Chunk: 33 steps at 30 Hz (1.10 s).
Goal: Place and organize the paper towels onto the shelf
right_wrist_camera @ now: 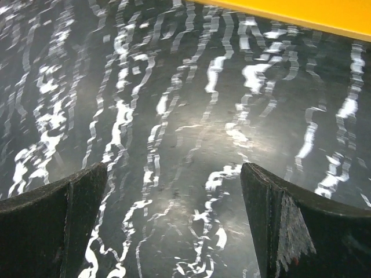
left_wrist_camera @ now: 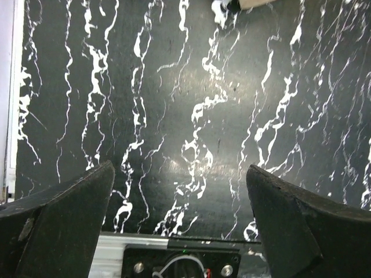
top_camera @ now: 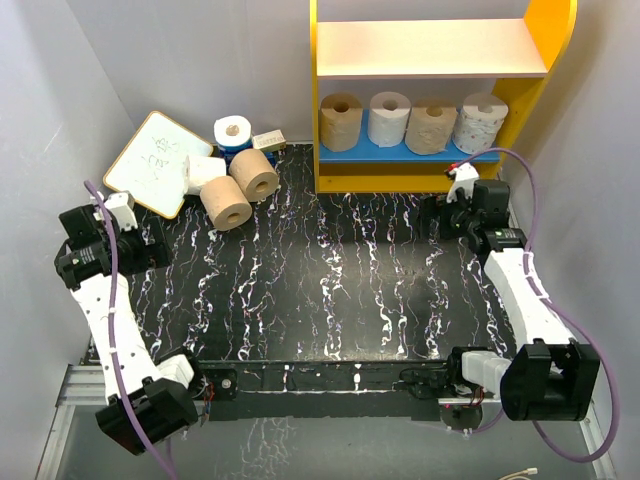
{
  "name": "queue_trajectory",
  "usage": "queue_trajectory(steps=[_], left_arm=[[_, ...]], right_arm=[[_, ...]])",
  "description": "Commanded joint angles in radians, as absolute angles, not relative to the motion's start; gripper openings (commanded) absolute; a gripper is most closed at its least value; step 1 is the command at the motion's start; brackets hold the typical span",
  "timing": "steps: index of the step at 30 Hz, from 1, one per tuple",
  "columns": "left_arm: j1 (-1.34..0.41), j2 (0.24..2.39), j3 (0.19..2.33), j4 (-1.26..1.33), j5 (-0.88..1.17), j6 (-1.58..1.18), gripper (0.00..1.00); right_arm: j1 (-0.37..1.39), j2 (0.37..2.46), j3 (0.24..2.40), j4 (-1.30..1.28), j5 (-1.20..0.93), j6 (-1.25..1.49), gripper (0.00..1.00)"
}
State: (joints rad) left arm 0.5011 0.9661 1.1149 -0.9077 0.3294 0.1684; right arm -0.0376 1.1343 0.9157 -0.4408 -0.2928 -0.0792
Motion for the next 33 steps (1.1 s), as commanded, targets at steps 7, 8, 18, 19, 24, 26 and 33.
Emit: queue_trajectory(steps=[7,8,18,19,24,26,33], left_arm=[[0.501,0.934,1.126,-0.928,0.295,0.188,0.97],[0.502,0.927,1.121,-0.919,0.271,0.172,0.97],[0.503,0.823,1.076,-0.844,0.027,0.018,0.96],[0.505,0.820,1.075,-0.842,0.016,0.010,0.97],[0.537,0.817,1.066,-0.830,-0.027,-0.008,0.98],[0.547,0.819,1.062,-0.826,-0.028,-0.009,0.98],[0.553,0.788,1.062,-0.824,-0.018,-0.006,0.98]], right_arm=[[0.574,1.428,1.198,-0.334,-0.075,-0.436,0.98],[0.594,1.464,1.228,-0.289,-0.078,-0.482,0.98],[0.818,1.860,1.541,-0.034,-0.098,-0.697,0.98],[0.840,1.899,1.572,-0.010,-0.082,-0.705,0.97],[0.889,2.078,1.706,0.096,-0.049,-0.721,0.96],[0.893,2.145,1.778,0.107,-0.042,-0.684,0.96],[0.893,2.297,1.910,0.135,-0.023,-0.666,0.95]])
